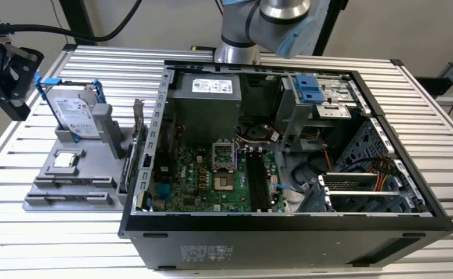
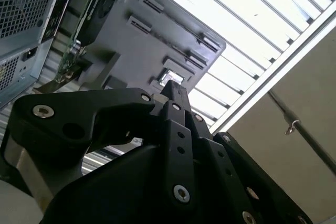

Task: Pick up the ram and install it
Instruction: 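Pick up the ram and move it above insertion slot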

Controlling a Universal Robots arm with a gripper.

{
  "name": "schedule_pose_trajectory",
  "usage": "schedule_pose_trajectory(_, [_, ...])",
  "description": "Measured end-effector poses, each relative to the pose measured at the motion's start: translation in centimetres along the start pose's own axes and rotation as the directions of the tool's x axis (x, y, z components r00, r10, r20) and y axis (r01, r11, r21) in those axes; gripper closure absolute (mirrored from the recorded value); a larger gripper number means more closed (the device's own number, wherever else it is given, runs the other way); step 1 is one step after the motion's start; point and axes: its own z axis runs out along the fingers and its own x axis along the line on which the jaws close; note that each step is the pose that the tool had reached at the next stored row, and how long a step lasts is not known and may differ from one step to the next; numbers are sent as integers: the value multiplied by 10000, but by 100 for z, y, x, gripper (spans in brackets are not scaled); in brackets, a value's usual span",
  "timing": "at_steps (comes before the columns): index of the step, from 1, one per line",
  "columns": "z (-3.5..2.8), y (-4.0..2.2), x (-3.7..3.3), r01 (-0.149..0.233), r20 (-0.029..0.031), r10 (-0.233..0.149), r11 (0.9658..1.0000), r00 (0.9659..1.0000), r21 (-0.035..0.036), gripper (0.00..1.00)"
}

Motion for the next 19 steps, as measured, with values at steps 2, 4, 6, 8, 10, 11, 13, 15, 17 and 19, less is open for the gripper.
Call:
schedule_pose_trajectory(2, [-1, 0, 0, 14, -1, -14, 10000, 10000, 0, 100])
schedule_pose_trajectory(4, [0, 0, 1, 109, -6, -109, 9999, 9999, -2, 100])
schedule_pose_trajectory(6, [0, 1, 2, 346, -18, -346, 9994, 9994, -7, 100])
schedule_pose_trajectory(8, [1, 1, 1, 635, -29, -635, 9980, 9980, -15, 100])
schedule_pose_trajectory(10, [0, 1, 1, 955, -47, -955, 9954, 9954, -16, 100])
schedule_pose_trajectory(11, [0, 2, 1, 1111, -54, -1111, 9938, 9938, -16, 100])
schedule_pose_trajectory(13, [0, 2, 2, 1432, -71, -1432, 9897, 9897, -15, 100])
schedule_pose_trajectory(15, [0, 2, 2, 1752, -87, -1753, 9845, 9845, -14, 100])
schedule_pose_trajectory(17, [0, 2, 2, 2046, -103, -2046, 9788, 9788, -9, 100])
schedule_pose_trajectory(19, [0, 2, 3, 2325, -120, -2325, 9726, 9725, -4, 100])
